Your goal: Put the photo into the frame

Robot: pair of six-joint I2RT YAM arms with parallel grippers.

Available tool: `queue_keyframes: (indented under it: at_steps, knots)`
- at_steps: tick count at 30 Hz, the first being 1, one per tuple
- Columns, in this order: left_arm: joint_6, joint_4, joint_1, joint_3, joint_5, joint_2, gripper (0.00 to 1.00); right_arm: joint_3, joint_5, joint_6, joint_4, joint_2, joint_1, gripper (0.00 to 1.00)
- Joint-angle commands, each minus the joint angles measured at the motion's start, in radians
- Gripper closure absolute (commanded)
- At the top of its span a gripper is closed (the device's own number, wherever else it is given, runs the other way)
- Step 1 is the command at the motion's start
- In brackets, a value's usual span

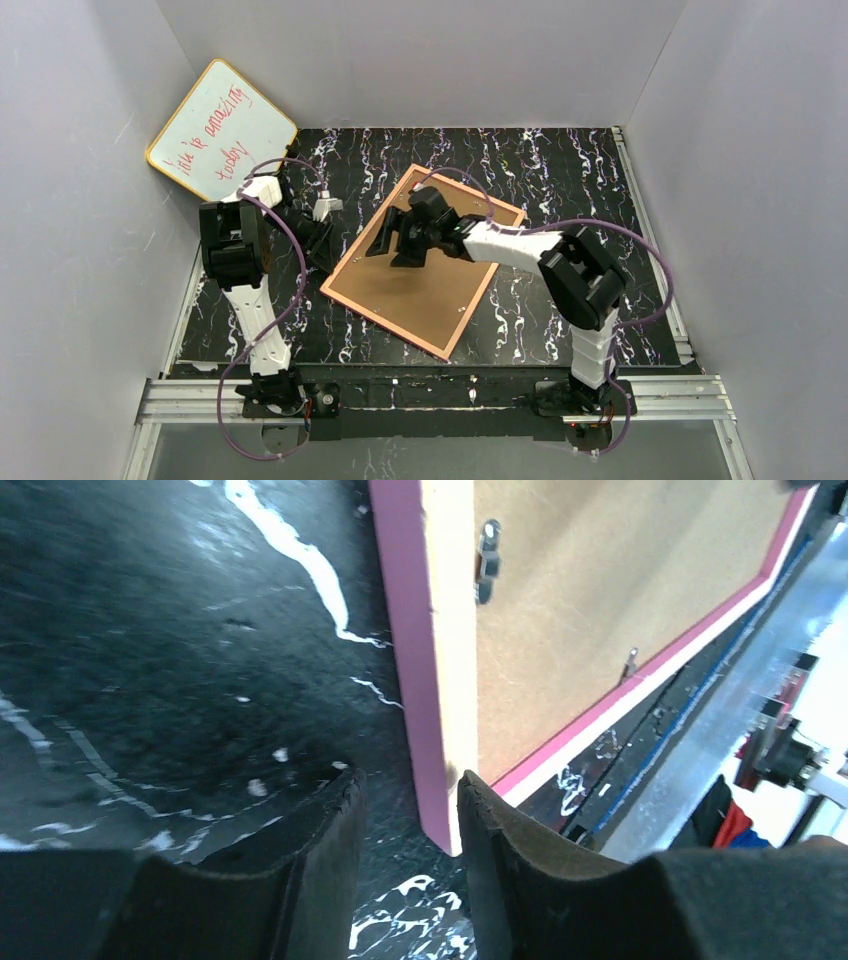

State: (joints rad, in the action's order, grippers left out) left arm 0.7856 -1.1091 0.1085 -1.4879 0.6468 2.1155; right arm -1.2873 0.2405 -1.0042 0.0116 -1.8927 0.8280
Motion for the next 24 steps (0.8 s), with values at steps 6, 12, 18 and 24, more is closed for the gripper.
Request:
queue_keyframes:
  at_steps: [6, 12, 18, 24]
  knots:
    - [0.083, -0.049, -0.018, 0.131, 0.099, -0.043, 0.64, -0.068, -0.021, -0.162, -0.142, -0.128, 0.081, 0.21]
    - [0.130, -0.081, -0.042, 0.222, 0.156, -0.070, 0.65, -0.021, -0.042, -0.198, -0.170, -0.115, 0.087, 0.24]
    - [0.132, -0.070, -0.066, 0.258, 0.180, -0.092, 0.65, -0.006, -0.038, -0.220, -0.175, -0.121, 0.092, 0.26]
    - [0.025, 0.021, -0.066, 0.271, 0.179, -0.093, 0.70, -0.012, -0.053, -0.224, -0.179, -0.132, 0.094, 0.29]
